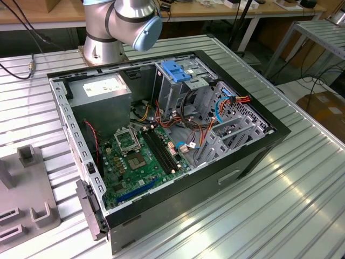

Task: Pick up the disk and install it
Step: 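Pick up the disk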

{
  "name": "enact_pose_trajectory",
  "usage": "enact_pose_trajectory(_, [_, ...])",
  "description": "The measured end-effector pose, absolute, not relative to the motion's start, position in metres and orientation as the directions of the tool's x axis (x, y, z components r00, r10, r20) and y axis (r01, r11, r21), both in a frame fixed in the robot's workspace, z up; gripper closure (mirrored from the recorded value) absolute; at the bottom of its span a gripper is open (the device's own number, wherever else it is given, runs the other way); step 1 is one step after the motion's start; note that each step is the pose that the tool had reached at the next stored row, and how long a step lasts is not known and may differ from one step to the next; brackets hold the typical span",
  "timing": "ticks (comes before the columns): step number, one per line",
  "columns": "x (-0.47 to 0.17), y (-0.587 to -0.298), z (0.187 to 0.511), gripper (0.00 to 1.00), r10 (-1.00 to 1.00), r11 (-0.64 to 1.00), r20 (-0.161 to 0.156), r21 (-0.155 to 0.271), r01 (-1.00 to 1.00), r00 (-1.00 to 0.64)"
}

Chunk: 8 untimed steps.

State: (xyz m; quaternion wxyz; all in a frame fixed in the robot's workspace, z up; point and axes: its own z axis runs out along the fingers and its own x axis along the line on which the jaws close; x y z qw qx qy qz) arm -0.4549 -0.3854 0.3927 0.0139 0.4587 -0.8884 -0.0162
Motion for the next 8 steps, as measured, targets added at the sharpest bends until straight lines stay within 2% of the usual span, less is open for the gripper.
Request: enact_pose_trajectory(8, [-0.4549,-0.3853,0.3927,0.90,-0.894,0.448,0.010,0.042,-0.893,-0.448])
